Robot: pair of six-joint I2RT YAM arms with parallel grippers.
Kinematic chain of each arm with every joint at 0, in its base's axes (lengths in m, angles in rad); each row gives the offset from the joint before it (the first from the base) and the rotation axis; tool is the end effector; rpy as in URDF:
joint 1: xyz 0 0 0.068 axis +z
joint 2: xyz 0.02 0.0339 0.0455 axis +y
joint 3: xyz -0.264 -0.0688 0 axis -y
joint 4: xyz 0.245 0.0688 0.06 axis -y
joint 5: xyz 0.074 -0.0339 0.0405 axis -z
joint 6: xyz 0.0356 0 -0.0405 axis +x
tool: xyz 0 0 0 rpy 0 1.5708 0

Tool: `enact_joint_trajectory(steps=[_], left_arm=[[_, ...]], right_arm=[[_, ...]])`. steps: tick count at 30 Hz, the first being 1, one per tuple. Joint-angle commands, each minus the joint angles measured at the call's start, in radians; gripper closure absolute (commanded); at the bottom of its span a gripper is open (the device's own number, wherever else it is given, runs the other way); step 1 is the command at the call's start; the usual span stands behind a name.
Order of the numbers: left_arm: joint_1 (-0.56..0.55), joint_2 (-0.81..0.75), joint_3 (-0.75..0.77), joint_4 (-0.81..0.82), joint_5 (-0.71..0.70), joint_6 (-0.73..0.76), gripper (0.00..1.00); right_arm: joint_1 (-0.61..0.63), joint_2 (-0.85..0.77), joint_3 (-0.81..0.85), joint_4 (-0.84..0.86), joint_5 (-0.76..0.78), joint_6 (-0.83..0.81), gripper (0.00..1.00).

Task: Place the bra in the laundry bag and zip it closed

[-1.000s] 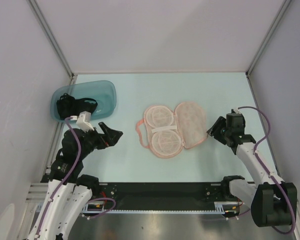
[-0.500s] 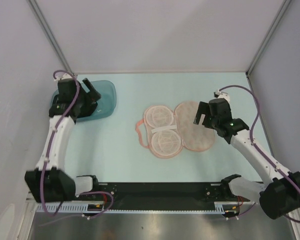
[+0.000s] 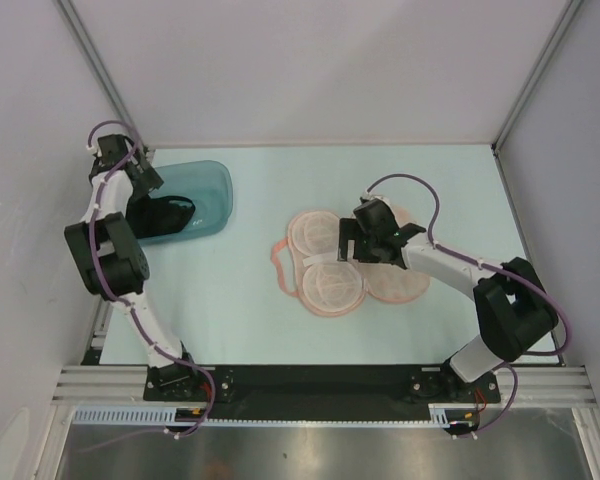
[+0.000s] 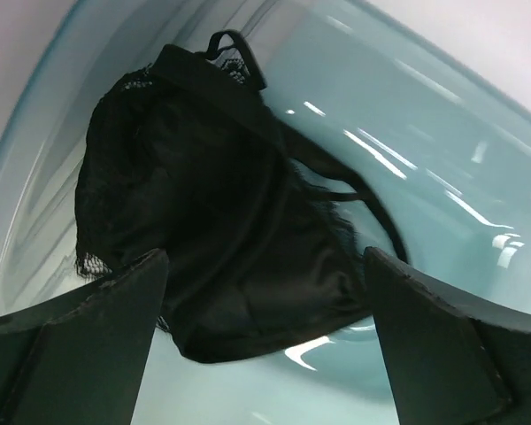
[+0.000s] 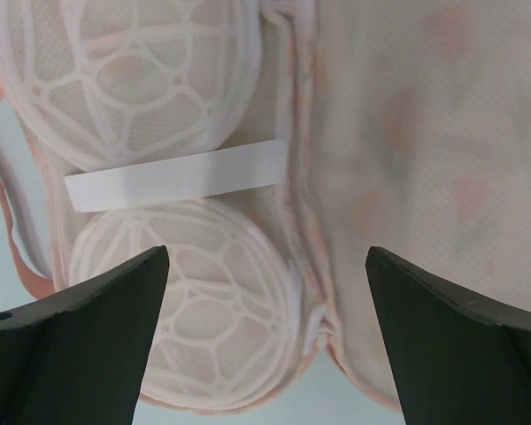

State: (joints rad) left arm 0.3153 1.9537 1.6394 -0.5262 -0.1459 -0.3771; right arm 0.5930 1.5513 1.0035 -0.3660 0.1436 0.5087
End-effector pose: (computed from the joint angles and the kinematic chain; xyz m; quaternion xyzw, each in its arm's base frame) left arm 0.4196 0.1423 0.2583 -0.3406 0.8675 0.0570 0.3581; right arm 0.2698 0.1757 0.2146 -0.0167 0.9442 0.1106 0.3097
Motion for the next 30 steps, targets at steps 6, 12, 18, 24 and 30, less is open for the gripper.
enact_joint_trajectory(steps=[6, 12, 18, 24, 30], left_arm=[[0.05, 0.224, 0.218, -0.084, 0.052, 0.102, 0.09], [0.05, 0.329, 0.329, -0.15, 0.013, 0.138, 0.3], [0.044, 0.314, 0.385, -0.192, 0.055, 0.11, 0.87], [-0.016, 0.134, 0.513, -0.302, 0.089, 0.049, 1.0], [-0.099, -0.159, 0.516, -0.35, 0.1, 0.04, 1.0]], right_arm=[[0.004, 0.085, 0.038, 0.119, -0.041, 0.008, 0.01], [-0.015, 0.055, 0.035, 0.07, -0.03, -0.004, 0.01], [-0.03, -0.046, -0.008, 0.07, -0.021, -0.007, 0.02], [-0.03, -0.1, -0.005, 0.03, -0.021, -0.001, 0.02], [-0.022, -0.18, 0.053, -0.085, -0.013, -0.019, 0.02]])
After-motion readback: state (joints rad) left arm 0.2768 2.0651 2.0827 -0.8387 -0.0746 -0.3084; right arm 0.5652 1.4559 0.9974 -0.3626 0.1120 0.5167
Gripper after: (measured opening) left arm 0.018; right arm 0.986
